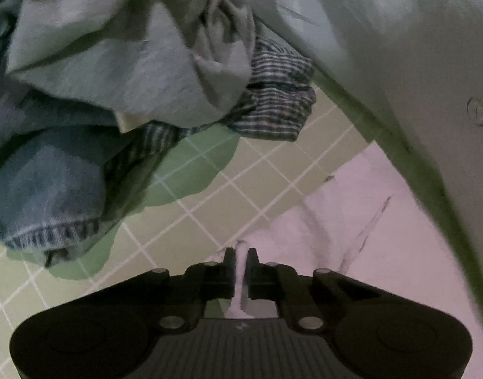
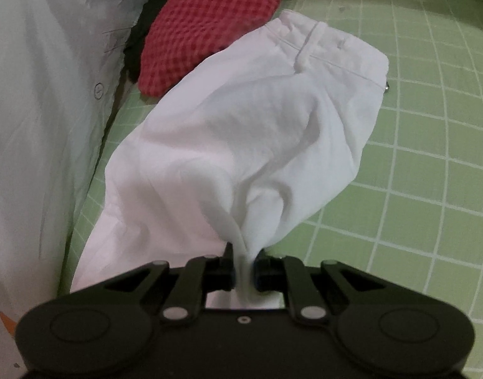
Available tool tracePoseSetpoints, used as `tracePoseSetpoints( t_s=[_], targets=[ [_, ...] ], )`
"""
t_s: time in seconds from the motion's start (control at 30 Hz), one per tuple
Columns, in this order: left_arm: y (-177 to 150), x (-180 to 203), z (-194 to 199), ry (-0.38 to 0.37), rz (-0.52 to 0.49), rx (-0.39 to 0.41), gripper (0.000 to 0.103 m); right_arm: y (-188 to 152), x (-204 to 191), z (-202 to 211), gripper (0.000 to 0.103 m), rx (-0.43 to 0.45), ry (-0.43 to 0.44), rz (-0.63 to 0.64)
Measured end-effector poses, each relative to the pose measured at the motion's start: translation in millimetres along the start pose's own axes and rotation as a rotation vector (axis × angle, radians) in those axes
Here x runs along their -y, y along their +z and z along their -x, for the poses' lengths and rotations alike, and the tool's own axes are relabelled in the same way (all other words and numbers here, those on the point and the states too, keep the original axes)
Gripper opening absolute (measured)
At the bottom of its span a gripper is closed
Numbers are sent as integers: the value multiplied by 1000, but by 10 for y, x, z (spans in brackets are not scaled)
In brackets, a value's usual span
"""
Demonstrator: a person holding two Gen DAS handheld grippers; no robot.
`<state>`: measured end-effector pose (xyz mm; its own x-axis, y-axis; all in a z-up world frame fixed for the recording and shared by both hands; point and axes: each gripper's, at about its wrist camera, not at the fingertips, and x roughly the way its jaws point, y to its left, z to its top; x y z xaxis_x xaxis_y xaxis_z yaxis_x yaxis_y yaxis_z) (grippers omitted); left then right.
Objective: Fold clothes
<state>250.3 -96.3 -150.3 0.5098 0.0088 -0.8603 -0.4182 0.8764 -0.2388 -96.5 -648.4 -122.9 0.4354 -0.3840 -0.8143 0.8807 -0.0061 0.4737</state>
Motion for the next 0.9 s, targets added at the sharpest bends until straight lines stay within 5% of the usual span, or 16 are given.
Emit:
tracePoseSetpoints(
  t_s=[0.27,0.6,0.7,0.77,0.9],
  targets=[
    [-325,-511,622,-42,22,34,5,142,153,129,11,1,66,22],
    [-1156,-1634,1246,38,73,-47,6,19,508,380,14,-3,55,92],
    [-1160,-1807,1341,7,117,-59,14,-129,517,460,22,8,50,100],
    [-1097,-1791,1420,9,87,-31,16,-249,492,510,41,13,57,103],
    [-960,-1690,1505,-1,4,14,29,-535,441,597,51,10,77,117]
  ],
)
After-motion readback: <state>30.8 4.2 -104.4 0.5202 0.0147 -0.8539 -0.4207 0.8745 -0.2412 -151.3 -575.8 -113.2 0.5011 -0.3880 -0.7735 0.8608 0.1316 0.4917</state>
